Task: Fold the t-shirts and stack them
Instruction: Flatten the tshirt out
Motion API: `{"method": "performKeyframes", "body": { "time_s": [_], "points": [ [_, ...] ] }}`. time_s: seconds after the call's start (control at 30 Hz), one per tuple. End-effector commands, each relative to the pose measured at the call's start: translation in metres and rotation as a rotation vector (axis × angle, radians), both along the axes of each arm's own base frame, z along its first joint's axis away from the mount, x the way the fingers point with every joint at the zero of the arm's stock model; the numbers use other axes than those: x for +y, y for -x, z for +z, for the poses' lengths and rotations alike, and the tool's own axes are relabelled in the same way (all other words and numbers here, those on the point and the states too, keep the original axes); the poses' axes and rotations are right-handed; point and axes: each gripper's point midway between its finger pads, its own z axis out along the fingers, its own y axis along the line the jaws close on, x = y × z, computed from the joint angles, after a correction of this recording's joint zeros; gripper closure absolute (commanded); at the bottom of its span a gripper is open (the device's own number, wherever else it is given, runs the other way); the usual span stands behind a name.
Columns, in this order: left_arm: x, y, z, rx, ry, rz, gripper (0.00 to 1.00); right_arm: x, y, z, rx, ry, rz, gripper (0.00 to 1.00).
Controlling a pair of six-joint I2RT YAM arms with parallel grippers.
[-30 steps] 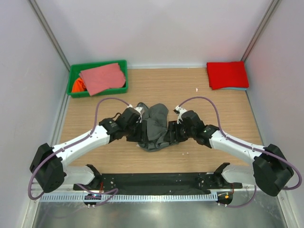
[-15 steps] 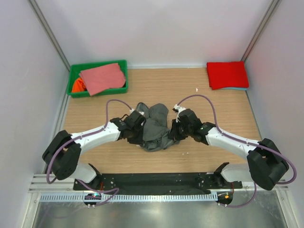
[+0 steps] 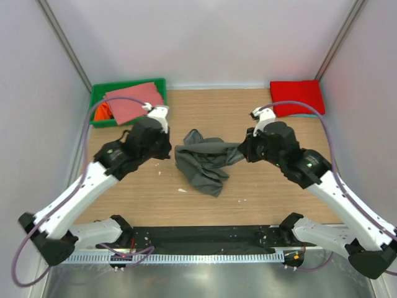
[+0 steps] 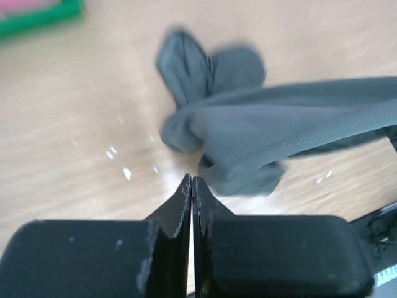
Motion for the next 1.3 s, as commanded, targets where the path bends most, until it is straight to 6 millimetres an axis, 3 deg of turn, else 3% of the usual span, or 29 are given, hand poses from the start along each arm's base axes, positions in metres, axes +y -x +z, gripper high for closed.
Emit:
{"method": "performKeyframes", "body": {
  "time_s": [0.0,0.07,0.17,0.27,0.33,0.37,0.43,0.47,0.53,0.57,0.67,0.73,0.77,0.83,0.87,0.97,1.03,1.07,1.13,1.2,1.27],
  "points": [
    [0.048,0.013,0.072,-0.193,-0.059,0.027,1.00,-0.031,0.015,0.061,-0.133,0.017,-0.028,0.99],
    [0.061,0.022,0.104,-0.286,-0.049,0.008,1.00,-0.036,0.021,0.090,-0.194,-0.015,-0.024,0.99],
    [0.079,0.033,0.160,-0.415,0.006,0.027,1.00,-0.048,0.032,0.151,-0.321,-0.094,-0.034,0.99],
    [0.082,0.038,0.181,-0.458,0.041,0.025,1.00,-0.053,0.033,0.179,-0.385,-0.138,-0.055,0.99],
    [0.076,0.040,0.188,-0.469,0.074,-0.001,1.00,-0.045,0.035,0.205,-0.427,-0.208,-0.026,0.98],
    [0.067,0.040,0.183,-0.451,0.087,-0.034,0.94,-0.039,0.033,0.218,-0.437,-0.239,-0.015,0.99],
    [0.049,0.037,0.166,-0.401,0.095,-0.091,0.67,-0.029,0.034,0.238,-0.448,-0.322,0.006,0.99],
    [0.024,0.040,0.148,-0.340,0.139,-0.186,0.51,-0.023,0.031,0.251,-0.465,-0.353,0.014,0.98],
    [-0.007,0.040,0.119,-0.247,0.194,-0.271,0.35,-0.021,0.028,0.259,-0.469,-0.376,0.003,0.99],
    [-0.036,0.046,0.092,-0.164,0.275,-0.347,0.21,-0.021,0.025,0.263,-0.471,-0.382,-0.009,0.99],
    [-0.083,0.052,0.035,-0.092,0.304,-0.424,0.01,-0.026,0.024,0.273,-0.491,-0.398,-0.041,0.99],
    [-0.118,0.068,0.006,-0.109,0.231,-0.495,0.00,-0.026,0.022,0.275,-0.479,-0.411,-0.050,0.99],
    [-0.140,0.082,0.002,-0.142,0.218,-0.544,0.00,-0.027,0.025,0.280,-0.479,-0.420,-0.047,0.99],
    [-0.158,0.083,-0.006,-0.213,0.138,-0.556,0.00,-0.026,0.025,0.281,-0.467,-0.419,-0.049,0.99],
    [-0.180,0.096,-0.017,-0.233,0.107,-0.604,0.00,-0.028,0.027,0.283,-0.463,-0.425,-0.052,0.98],
    [-0.207,0.093,-0.039,-0.250,0.056,-0.615,0.00,-0.033,0.029,0.284,-0.461,-0.439,-0.075,0.99],
    [-0.221,0.087,-0.050,-0.250,0.044,-0.609,0.00,-0.035,0.033,0.287,-0.458,-0.457,-0.077,0.99],
    [-0.227,0.081,-0.073,-0.230,-0.010,-0.600,0.00,-0.036,0.036,0.290,-0.455,-0.480,-0.078,0.99],
    [-0.239,0.073,-0.074,-0.247,-0.035,-0.595,0.01,-0.037,0.039,0.293,-0.450,-0.501,-0.079,0.99],
    [-0.239,0.060,-0.089,-0.257,-0.120,-0.554,0.05,-0.038,0.043,0.295,-0.442,-0.516,-0.078,0.99],
    [-0.231,0.037,-0.092,-0.273,-0.185,-0.464,0.15,-0.040,0.046,0.295,-0.435,-0.519,-0.078,0.98]
  ]
}}
